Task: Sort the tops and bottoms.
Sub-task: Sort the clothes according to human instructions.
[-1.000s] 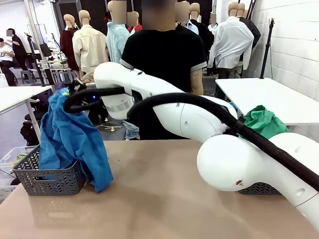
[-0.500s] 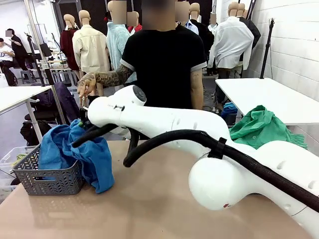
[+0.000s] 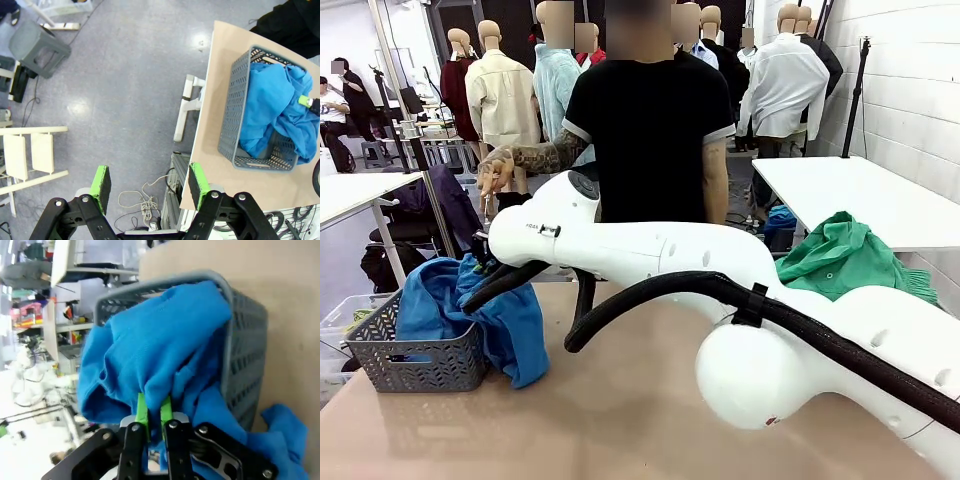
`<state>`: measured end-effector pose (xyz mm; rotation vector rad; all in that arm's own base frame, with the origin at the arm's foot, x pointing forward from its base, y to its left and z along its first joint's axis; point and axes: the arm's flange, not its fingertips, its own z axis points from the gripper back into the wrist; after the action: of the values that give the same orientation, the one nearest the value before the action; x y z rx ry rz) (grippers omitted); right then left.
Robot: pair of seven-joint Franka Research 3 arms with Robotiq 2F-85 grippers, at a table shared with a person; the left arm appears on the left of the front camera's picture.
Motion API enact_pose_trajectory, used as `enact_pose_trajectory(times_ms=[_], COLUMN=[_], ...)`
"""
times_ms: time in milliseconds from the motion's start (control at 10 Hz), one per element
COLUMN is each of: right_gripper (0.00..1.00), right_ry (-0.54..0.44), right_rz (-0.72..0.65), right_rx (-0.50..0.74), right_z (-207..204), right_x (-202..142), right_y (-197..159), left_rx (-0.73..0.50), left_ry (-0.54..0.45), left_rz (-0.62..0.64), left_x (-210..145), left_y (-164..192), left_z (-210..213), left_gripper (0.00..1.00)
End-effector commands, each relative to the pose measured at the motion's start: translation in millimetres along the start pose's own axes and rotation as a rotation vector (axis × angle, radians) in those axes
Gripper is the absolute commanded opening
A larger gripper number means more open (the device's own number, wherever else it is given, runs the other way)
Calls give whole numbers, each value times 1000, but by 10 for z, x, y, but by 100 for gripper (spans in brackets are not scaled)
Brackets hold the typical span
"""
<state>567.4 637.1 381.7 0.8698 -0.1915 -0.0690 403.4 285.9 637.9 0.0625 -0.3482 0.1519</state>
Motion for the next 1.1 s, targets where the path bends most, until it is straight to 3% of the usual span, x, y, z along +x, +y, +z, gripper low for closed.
enact_pose_trajectory(times_ms=[0,200,300,1000], right_gripper=[39,77,97,100], right_ry=[56,70,69,-3], right_rz=[17,-16,-21,230], right_rx=[-125,-213,-198,35], right_z=[-2065,-2066,-2073,-1620], right_x=[1756,1762,1755,1511], right_y=[1716,1681,1699,2277], left_rx=[18,18,18,18], left_ry=[4,4,4,4], left_rz=[7,7,7,7], left_x=[-29,-29,-29,-29], left_y=[-4,-4,-4,-4], left_z=[8,8,8,8], left_gripper=[81,81,81,81])
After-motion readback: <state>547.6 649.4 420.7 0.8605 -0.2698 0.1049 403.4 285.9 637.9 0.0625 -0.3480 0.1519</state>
